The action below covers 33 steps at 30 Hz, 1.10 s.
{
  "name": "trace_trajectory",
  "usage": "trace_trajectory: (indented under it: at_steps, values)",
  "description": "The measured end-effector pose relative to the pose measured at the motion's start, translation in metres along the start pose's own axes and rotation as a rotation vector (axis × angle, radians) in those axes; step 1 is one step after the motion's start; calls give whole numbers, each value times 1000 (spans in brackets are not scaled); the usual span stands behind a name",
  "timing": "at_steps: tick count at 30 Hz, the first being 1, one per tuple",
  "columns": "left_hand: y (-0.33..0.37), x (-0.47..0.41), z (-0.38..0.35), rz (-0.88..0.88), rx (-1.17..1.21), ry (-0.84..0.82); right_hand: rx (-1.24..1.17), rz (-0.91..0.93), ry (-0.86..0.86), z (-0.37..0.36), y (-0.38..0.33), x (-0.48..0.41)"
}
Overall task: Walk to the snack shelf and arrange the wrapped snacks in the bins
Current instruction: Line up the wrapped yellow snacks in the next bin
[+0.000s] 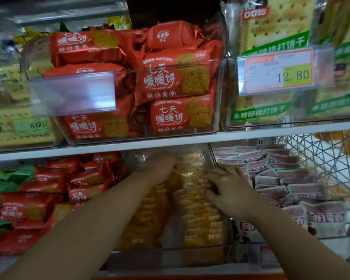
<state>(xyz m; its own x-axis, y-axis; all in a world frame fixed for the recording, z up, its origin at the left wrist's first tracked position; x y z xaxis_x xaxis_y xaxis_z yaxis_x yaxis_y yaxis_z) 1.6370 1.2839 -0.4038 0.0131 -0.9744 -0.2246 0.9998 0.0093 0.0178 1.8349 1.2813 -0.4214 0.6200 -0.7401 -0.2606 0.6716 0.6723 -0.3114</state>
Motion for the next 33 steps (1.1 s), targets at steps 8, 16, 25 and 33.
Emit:
trace_trajectory:
  at_steps: [8,16,25,33]
  values:
    - [7,6,22,45,78,186,-5,-6,-12,0,1,-1]
    - [24,7,20,74,165,312,-15,9,-18,0,0,-1]
    - [33,14,-11,26,375,165,-41,57,14,-9,3,-2]
    - [30,7,-6,23,534,9,-26,30,-31,3,-3,2]
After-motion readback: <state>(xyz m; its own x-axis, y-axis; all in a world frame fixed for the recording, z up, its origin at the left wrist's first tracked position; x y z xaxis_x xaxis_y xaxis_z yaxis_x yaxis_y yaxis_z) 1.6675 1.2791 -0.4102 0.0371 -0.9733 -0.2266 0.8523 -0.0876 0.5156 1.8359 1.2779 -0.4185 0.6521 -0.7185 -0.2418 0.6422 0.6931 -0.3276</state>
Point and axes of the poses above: each hand's wrist, its own x-axis away from the middle knuckle, its own z-axis out of the back of the hand, y = z × x, the point moved 2 cm from there along -x, towards the middle knuckle, and after that the axes turned 7 degrees about y, right-handed, at the moved point
